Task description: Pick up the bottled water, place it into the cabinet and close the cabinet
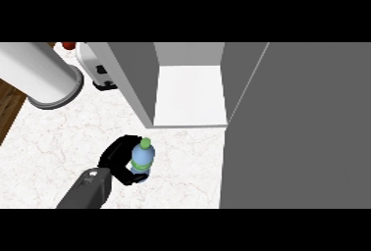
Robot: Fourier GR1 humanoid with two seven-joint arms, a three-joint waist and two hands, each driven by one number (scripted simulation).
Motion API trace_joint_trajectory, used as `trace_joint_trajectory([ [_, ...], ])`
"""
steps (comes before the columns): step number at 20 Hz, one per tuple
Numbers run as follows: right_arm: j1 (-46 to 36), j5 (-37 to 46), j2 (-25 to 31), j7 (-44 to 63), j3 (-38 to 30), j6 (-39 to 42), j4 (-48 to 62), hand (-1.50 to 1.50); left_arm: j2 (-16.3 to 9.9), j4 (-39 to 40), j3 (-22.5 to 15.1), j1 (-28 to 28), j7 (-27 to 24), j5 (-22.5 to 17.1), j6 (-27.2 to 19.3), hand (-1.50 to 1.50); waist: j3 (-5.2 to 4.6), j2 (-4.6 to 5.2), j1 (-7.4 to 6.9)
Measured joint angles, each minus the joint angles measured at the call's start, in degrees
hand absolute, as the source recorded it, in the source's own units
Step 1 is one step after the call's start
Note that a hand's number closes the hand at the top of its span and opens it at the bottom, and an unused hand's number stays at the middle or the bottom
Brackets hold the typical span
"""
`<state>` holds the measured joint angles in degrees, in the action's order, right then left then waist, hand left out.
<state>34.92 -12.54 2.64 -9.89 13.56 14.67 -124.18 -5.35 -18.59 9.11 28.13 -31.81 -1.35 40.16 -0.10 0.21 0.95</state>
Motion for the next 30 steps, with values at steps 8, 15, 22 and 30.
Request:
trace_joint_trajectory([
  [8, 0.53, -0.25, 0.1, -0.67, -0.73, -0.1, 0.43, -1.5, -3.88, -2.94, 9.99, -5.72, -4.89, -9.47, -7.69, 1.5, 0.04, -0.21, -1.01],
  [15, 1.22, 0.07, 0.41, -0.51, 0.21, -0.35, -0.44, -1.5, -2.52, -7.47, 11.69, -8.73, -2.14, -14.75, -7.17, 1.5, 0.09, -0.3, -0.84],
  [22, 1.25, 0.09, 0.74, -1.14, 0.87, -0.16, 0.23, -1.5, 0.26, -21.29, 9.45, -13.71, 5.59, -18.9, -8.52, 1.5, 0.15, -0.46, -1.17],
  [30, 0.56, -0.16, 0.52, -0.57, 1.79, -0.98, 0.22, -1.5, 4.4, -40.82, 0.62, -17.5, 14.78, -23.07, -17.74, 1.5, 0.15, -0.45, -1.06],
])
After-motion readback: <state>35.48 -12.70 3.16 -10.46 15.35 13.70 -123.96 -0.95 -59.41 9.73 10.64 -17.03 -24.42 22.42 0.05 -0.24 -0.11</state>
